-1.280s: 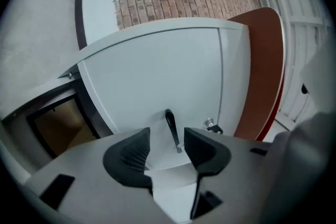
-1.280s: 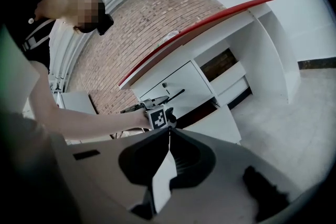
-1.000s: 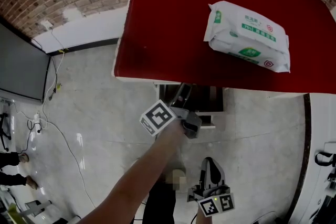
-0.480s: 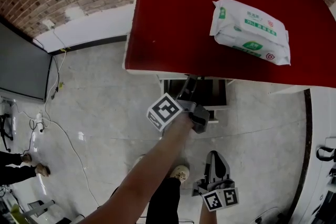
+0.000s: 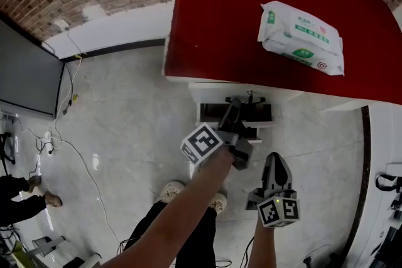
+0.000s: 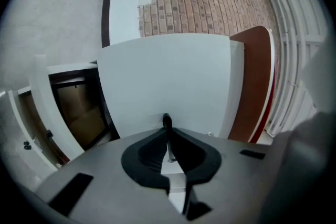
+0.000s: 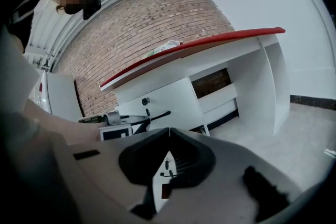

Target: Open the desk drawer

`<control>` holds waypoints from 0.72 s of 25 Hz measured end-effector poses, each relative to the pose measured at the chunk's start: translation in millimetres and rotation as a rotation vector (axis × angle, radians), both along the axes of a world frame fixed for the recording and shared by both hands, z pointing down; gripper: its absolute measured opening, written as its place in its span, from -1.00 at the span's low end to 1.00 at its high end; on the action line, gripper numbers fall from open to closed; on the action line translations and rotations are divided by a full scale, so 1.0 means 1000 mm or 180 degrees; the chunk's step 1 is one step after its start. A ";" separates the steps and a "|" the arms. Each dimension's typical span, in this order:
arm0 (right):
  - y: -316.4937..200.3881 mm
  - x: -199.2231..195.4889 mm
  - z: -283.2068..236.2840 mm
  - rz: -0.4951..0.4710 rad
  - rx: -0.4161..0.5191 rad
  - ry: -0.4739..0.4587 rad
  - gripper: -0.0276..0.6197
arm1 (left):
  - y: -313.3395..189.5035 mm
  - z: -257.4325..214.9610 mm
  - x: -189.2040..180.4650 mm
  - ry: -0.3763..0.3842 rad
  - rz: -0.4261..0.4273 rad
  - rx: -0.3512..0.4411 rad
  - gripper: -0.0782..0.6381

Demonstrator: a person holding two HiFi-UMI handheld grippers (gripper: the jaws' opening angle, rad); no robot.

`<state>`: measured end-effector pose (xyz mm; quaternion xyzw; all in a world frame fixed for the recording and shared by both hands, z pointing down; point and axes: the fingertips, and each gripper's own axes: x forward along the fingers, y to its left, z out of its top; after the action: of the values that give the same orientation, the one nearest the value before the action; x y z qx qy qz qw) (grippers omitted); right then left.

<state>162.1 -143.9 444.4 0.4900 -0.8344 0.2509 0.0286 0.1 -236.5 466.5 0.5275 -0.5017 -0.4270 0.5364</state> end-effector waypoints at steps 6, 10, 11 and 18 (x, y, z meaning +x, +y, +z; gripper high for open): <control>-0.018 -0.008 -0.018 -0.0137 0.0106 0.0145 -0.87 | 0.027 -0.001 0.011 0.0027 0.0050 -0.0166 -0.69; -0.021 -0.010 -0.021 -0.0151 0.0100 0.0138 -0.87 | 0.041 -0.002 0.019 0.0048 0.0067 -0.0210 -0.69; -0.020 -0.010 -0.021 -0.0148 0.0094 0.0132 -0.87 | 0.045 -0.002 0.020 0.0053 0.0067 -0.0219 -0.69; -0.016 -0.002 -0.022 -0.0100 0.0095 0.0080 -0.87 | 0.073 -0.003 0.029 0.0056 0.0070 -0.0270 -0.69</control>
<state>160.2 -160.1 422.4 0.4804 -0.8452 0.2317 0.0357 28.9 -163.9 463.1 0.5060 -0.5088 -0.4041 0.5673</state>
